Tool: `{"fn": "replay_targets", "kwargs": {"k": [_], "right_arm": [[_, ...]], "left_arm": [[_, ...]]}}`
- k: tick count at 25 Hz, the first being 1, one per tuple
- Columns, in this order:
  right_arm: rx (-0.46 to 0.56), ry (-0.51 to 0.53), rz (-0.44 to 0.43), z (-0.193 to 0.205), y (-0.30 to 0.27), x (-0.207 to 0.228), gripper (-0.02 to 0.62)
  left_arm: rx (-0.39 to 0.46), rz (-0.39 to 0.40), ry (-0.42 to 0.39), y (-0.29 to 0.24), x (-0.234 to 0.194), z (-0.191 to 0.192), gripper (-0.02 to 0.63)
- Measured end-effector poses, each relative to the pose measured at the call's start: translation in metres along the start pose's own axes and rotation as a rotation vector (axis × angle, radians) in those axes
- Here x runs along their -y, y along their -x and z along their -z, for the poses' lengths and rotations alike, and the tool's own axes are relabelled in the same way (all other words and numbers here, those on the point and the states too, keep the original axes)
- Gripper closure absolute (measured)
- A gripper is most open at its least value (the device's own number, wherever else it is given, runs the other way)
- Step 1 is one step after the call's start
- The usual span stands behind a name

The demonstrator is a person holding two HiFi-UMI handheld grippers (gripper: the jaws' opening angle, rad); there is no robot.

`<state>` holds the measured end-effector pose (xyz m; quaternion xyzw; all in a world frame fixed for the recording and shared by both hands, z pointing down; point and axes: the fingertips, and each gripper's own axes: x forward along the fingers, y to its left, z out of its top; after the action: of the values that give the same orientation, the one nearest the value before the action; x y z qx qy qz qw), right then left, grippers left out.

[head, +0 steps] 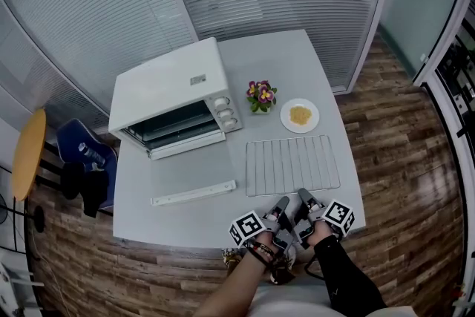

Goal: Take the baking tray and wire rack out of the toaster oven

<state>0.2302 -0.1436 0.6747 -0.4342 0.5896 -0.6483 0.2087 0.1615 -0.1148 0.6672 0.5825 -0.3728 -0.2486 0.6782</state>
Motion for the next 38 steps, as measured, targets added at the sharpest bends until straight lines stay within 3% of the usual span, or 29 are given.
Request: {"fn": "replay_targets", "kwargs": {"k": [5, 9, 13, 20, 24, 27, 31, 38], "right_arm": [[-0.068, 0.108, 0.118, 0.005, -0.003, 0.008, 0.558], [-0.122, 0.170, 0.166, 0.011, -0.002, 0.010, 0.499], [-0.153, 0.196, 0.217, 0.016, 0.002, 0.016, 0.479], [-0.149, 0.228, 0.230, 0.012, 0.007, 0.015, 0.479], [-0.153, 0.306, 0.226, 0.011, 0.008, 0.008, 0.479], [-0.153, 0.414, 0.216, 0.007, 0.007, -0.007, 0.479], [-0.143, 0.589, 0.196, 0.003, 0.004, -0.034, 0.477], [-0.062, 0.890, 0.059, -0.008, 0.001, -0.111, 0.477]], "left_arm": [[-0.001, -0.014, -0.001, -0.002, -0.006, 0.006, 0.529], [0.018, -0.036, -0.006, 0.000, -0.008, 0.001, 0.529], [0.017, -0.049, -0.019, 0.002, -0.008, 0.001, 0.529], [0.029, -0.049, -0.039, 0.005, -0.005, -0.001, 0.529], [0.035, -0.062, -0.111, 0.010, 0.002, -0.007, 0.529], [0.041, -0.084, -0.206, 0.015, 0.014, -0.015, 0.529], [0.051, -0.117, -0.412, 0.021, 0.045, -0.033, 0.529], [0.129, -0.245, -0.899, 0.044, 0.109, -0.068, 0.528]]}}
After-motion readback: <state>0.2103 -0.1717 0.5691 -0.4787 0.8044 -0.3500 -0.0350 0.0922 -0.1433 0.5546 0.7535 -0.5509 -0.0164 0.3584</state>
